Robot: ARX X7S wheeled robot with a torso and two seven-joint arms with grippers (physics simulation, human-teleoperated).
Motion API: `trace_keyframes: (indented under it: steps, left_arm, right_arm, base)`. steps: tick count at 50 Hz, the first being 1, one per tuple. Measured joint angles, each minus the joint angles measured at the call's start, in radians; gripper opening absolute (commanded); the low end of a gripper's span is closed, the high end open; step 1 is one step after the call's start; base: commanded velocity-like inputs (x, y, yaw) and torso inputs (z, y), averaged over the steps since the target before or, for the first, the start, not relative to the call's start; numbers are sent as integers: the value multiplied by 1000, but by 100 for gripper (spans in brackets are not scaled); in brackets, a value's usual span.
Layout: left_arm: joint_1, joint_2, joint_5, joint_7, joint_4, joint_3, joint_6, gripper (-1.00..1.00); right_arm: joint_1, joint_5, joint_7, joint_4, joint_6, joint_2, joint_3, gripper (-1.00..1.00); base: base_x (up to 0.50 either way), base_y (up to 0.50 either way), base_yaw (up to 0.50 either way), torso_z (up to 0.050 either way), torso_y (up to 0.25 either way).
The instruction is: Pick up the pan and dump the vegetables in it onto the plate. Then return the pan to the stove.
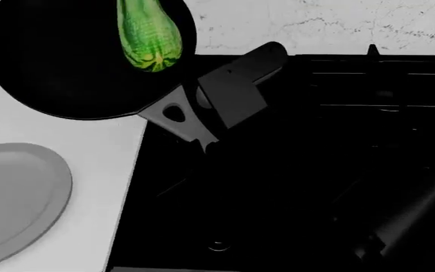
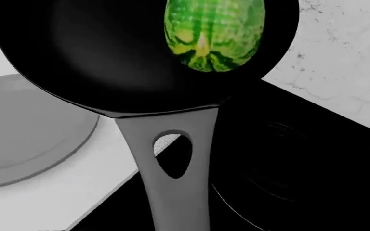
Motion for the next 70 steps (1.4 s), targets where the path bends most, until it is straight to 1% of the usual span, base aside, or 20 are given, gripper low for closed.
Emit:
trace_keyframes:
  steps: [12, 18, 35, 44, 51, 63, 70]
  left_arm:
    - [14, 0, 24, -8, 0, 13, 13, 100]
    - [23, 0, 38, -15, 0, 21, 21, 100]
    - [61, 0, 92, -39, 0, 56, 51, 100]
    - [71, 0, 95, -42, 0, 65, 59, 100]
    - [75, 0, 91, -44, 0, 68, 62, 100]
    - [89, 0, 104, -58, 0, 78, 69, 100]
    - [108, 0, 135, -72, 0, 95, 79, 100]
  right_arm:
    - [7, -11, 6, 17, -13, -9, -11, -100]
    - [16, -16, -4, 33, -33, -24, -41, -100]
    - [83, -219, -20, 204, -140, -73, -250, -100]
    - [115, -272, -12, 186, -124, -71, -318, -100]
    - [109, -262, -10, 140, -97, -60, -324, -100]
    - [31, -177, -1, 73, -68, -32, -285, -100]
    - [-6, -178, 23, 62, -66, -9, -269, -100]
  base:
    - [0, 500, 0, 1, 4]
    - [0, 0, 0, 0, 4]
    - [0, 0, 0, 1, 3]
    - [0, 0, 0, 1, 2]
    - [0, 0, 0, 0, 3]
    - [0, 0, 0, 1, 3]
    - [0, 0, 0, 1, 3]
